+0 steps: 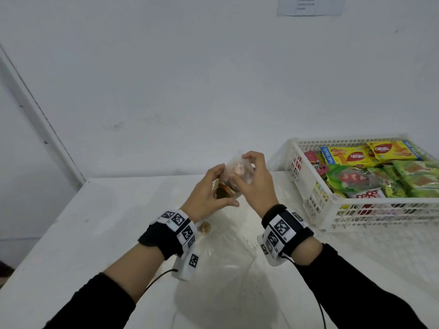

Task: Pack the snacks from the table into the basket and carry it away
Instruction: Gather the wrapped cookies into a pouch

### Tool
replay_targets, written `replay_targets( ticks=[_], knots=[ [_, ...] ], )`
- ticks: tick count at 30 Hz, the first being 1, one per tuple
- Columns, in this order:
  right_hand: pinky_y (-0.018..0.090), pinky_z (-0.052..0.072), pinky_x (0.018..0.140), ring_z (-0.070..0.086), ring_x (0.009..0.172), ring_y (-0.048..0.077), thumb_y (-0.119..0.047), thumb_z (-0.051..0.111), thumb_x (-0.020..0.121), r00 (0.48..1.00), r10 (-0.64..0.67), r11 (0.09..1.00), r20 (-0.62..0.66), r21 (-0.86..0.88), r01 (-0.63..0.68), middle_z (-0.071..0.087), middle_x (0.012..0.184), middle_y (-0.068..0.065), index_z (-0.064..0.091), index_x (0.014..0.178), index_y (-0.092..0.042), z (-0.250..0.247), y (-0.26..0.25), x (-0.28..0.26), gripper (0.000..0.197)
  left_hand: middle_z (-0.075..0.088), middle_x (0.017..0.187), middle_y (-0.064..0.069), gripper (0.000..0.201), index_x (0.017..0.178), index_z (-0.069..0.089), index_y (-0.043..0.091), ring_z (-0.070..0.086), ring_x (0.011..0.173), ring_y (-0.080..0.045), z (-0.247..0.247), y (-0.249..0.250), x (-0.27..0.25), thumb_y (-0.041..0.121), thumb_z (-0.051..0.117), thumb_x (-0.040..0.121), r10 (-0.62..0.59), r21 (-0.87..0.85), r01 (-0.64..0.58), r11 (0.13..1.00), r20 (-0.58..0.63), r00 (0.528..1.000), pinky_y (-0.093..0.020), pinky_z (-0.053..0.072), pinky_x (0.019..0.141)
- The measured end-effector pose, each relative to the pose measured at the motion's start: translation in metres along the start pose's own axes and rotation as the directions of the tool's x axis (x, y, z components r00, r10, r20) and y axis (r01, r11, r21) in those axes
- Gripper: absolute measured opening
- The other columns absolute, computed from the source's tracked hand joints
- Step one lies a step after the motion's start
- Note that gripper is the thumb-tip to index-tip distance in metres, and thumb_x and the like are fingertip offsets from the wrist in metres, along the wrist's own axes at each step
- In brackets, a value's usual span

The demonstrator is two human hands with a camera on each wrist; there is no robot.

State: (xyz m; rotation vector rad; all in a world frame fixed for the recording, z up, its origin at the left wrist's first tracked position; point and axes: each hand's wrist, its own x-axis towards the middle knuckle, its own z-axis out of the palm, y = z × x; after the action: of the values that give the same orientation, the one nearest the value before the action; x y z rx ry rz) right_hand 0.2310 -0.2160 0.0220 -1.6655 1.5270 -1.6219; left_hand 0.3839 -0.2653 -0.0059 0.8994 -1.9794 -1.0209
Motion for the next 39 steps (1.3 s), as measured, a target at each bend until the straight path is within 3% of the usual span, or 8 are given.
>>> replay_targets(
  ticks=[3, 6, 14, 17, 22, 28, 34, 39],
  knots=[
    [0.011, 0.038, 0.090, 0.049, 0.107, 0.003, -0.015, 0.076, 0.077, 0.998, 0.015, 0.999, -0.066, 0.041, -0.012, 0.049, 0.109, -0.011, 0.042, 0.110, -0.025, -0.004, 0.001, 0.005, 0.049, 0.041, 0.143, 0.003, 0.115, 0.148, 0.025, 0.017, 0.038, 0.132, -0.005, -0.003, -0.008, 0.006, 0.035, 0.091, 0.055, -0.014, 0.101, 0.011, 0.995, 0.030, 0.999, -0.031, 0.038, 0.109],
    [0.028, 0.047, 0.089, 0.055, 0.109, 0.017, -0.022, 0.074, 0.080, 0.998, 0.027, 0.996, -0.051, 0.090, -0.022, 0.050, 0.112, -0.011, 0.042, 0.112, -0.029, -0.006, 0.001, 0.006, 0.046, 0.053, 0.133, 0.002, 0.101, 0.147, 0.030, 0.016, 0.050, 0.121, -0.012, -0.005, -0.006, 0.010, 0.038, 0.086, 0.065, -0.016, 0.196, 0.019, 0.980, -0.016, 1.000, -0.027, 0.042, 0.104],
    [0.031, 0.049, 0.088, 0.060, 0.101, 0.014, -0.019, 0.057, 0.094, 0.981, -0.132, 0.982, 0.145, -0.116, 0.149, 0.058, 0.110, -0.006, 0.045, 0.118, -0.013, -0.021, 0.002, 0.016, 0.027, 0.050, 0.130, 0.005, 0.087, 0.144, 0.031, 0.020, 0.053, 0.115, -0.004, -0.009, 0.005, 0.016, 0.020, 0.082, 0.074, 0.122, 0.087, -0.117, 0.989, -0.055, 0.991, -0.015, 0.044, 0.094],
    [0.035, 0.035, 0.099, 0.059, 0.101, 0.012, -0.026, 0.054, 0.094, 0.955, -0.132, 0.891, 0.265, -0.391, 0.232, 0.065, 0.104, -0.012, 0.057, 0.110, -0.024, -0.021, 0.004, 0.021, 0.017, 0.054, 0.123, 0.005, 0.082, 0.143, 0.033, 0.018, 0.055, 0.108, 0.004, -0.005, 0.011, 0.016, 0.016, 0.079, 0.075, 0.164, 0.073, -0.161, 0.984, -0.043, 0.985, -0.011, 0.041, 0.092],
    [0.026, 0.014, 0.082, 0.045, 0.103, 0.009, -0.040, 0.051, 0.095, 0.975, -0.154, 0.812, 0.161, -0.542, 0.218, 0.060, 0.097, -0.019, 0.068, 0.102, -0.039, -0.030, 0.008, 0.020, 0.018, 0.056, 0.124, 0.008, 0.080, 0.144, 0.033, 0.019, 0.055, 0.109, 0.004, -0.004, 0.012, 0.016, 0.018, 0.078, 0.078, 0.164, 0.065, -0.162, 0.985, -0.027, 0.986, -0.010, 0.042, 0.092],
    [0.041, -0.019, 0.112, 0.028, 0.130, 0.002, -0.049, 0.006, 0.096, 0.896, -0.050, 0.728, 0.440, -0.598, 0.335, 0.061, 0.098, -0.021, 0.072, 0.101, -0.030, -0.037, 0.012, 0.006, 0.068, 0.062, 0.115, 0.007, 0.071, 0.138, 0.041, 0.025, 0.061, 0.100, -0.004, 0.002, 0.009, 0.017, 0.007, 0.073, 0.078, 0.130, 0.012, -0.130, 0.991, 0.011, 0.992, -0.018, 0.046, 0.086],
    [0.037, 0.009, 0.106, 0.045, 0.108, -0.003, -0.050, 0.035, 0.081, 0.908, -0.240, 0.747, 0.345, -0.532, 0.399, 0.065, 0.088, -0.021, 0.069, 0.102, -0.036, -0.066, 0.014, 0.017, 0.043, 0.059, 0.123, 0.007, 0.070, 0.134, 0.041, 0.028, 0.059, 0.112, -0.013, 0.006, 0.013, 0.021, 0.014, 0.076, 0.075, 0.103, -0.095, -0.099, 0.991, 0.041, 0.994, -0.037, 0.052, 0.092],
    [0.036, 0.021, 0.089, 0.040, 0.108, 0.017, -0.055, 0.051, 0.069, 0.737, -0.217, 0.428, 0.640, -0.617, 0.661, 0.068, 0.099, -0.021, 0.068, 0.101, -0.033, -0.080, 0.033, 0.018, 0.043, 0.062, 0.116, -0.005, 0.069, 0.131, 0.041, 0.034, 0.061, 0.103, -0.025, 0.016, 0.023, 0.029, 0.011, 0.075, 0.076, 0.108, -0.145, -0.089, 0.985, 0.128, 0.986, -0.041, 0.053, 0.083]
  ],
)
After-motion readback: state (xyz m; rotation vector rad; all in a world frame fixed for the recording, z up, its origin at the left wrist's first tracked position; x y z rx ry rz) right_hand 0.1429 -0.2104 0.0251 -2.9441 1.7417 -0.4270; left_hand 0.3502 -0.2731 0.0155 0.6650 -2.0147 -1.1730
